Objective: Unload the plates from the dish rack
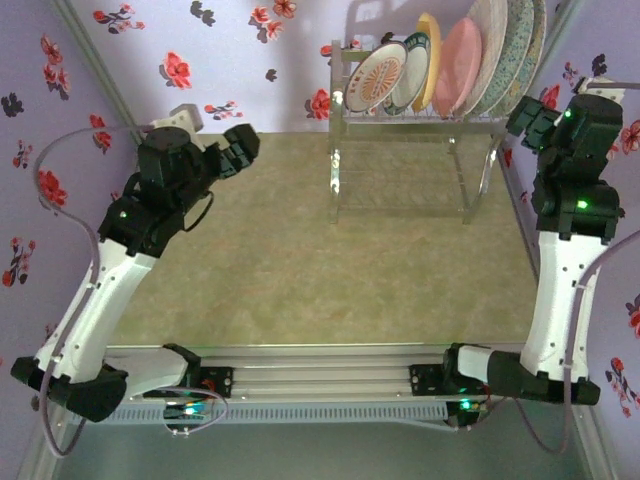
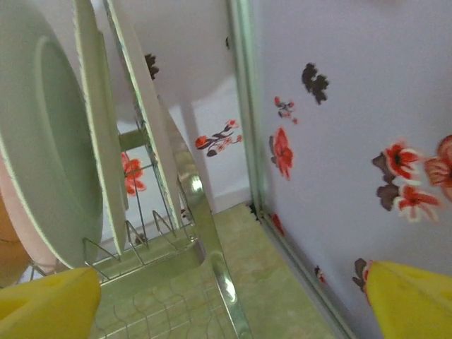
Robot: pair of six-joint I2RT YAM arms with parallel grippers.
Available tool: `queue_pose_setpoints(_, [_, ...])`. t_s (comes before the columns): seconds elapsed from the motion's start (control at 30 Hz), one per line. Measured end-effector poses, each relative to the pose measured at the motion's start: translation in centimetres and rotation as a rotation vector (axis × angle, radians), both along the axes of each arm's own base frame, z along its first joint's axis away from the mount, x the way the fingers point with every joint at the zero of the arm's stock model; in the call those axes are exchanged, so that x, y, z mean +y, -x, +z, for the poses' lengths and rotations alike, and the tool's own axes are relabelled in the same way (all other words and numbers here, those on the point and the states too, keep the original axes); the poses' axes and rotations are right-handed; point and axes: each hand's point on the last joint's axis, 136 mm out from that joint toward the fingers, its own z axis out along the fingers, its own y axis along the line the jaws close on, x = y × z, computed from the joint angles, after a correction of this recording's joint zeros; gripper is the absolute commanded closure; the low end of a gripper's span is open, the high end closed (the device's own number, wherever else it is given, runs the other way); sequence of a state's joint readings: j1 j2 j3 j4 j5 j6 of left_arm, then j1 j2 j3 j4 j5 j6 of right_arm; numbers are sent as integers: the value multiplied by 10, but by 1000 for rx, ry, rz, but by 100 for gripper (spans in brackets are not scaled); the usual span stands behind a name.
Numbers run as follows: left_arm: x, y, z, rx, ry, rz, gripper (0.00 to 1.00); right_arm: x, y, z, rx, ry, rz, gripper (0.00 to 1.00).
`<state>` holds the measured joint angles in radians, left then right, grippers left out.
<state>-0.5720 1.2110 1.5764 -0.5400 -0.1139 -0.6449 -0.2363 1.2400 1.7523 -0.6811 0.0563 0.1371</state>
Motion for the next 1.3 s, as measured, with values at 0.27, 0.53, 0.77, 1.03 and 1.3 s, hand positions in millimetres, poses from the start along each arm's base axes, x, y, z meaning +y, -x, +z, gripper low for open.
queue_pose_setpoints(0.27, [-41,16,6,-79,-76,-186,0,-14,-28,-57,-47,-6,158,6])
queue_pose_setpoints(0.53, [-56,21,24,-187,-60,-256,0,-5,-46,-19,-274,107,304,6])
queue_pose_setpoints(0.77, [-63,19,27,-207,-50,-269,0,-2,-58,-9,-378,163,356,7])
queue_pose_setpoints(1.03, [-72,17,24,-201,-53,-283,0,-4,-71,-14,-406,179,378,12])
queue_pose_setpoints(1.3, [-75,22,34,-220,-41,-289,0,-9,-87,-26,-398,155,385,27])
